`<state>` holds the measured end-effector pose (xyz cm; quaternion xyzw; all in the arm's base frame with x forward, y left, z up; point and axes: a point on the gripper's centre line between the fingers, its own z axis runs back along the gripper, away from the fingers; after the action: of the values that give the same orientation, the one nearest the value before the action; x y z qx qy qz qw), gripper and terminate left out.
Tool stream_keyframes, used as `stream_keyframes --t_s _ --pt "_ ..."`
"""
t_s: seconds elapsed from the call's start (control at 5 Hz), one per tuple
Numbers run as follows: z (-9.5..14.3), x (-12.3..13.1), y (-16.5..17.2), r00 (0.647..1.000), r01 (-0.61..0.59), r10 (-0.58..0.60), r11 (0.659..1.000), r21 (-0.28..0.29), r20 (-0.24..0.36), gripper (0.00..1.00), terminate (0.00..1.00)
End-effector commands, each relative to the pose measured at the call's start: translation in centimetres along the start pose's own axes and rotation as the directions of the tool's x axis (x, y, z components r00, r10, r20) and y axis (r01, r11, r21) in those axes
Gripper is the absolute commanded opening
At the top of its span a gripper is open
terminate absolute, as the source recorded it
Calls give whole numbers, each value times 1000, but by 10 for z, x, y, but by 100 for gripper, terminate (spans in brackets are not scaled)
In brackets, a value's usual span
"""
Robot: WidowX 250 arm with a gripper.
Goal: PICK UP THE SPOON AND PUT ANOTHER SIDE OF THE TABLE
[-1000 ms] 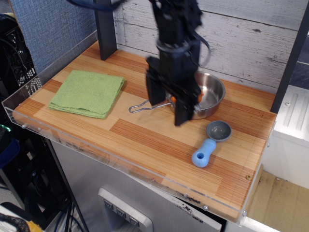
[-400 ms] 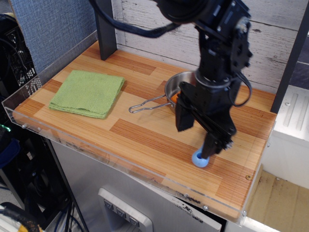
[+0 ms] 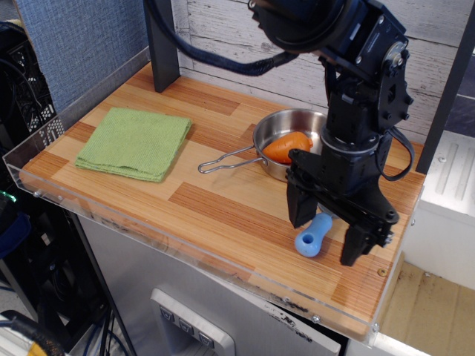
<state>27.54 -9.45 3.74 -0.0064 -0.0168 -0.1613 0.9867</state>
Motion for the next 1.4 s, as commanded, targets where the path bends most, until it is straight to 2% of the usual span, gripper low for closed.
stream_keyframes --t_s 0.0,0.4,0.6,0.8,1.0,1.2 --pt "-14 2 1 986 -167 167 986 6 -9 100 0" --pt "-26 6 11 985 -168 168 986 16 -32 100 0" --pt "-36 6 9 992 -126 126 992 -12 2 0 0" --pt "-37 6 7 999 -46 47 998 -32 12 0 0" --pt "-17 4 6 998 21 -19 999 -32 53 0 0" --pt "24 -8 17 992 27 -22 999 -43 121 0 0"
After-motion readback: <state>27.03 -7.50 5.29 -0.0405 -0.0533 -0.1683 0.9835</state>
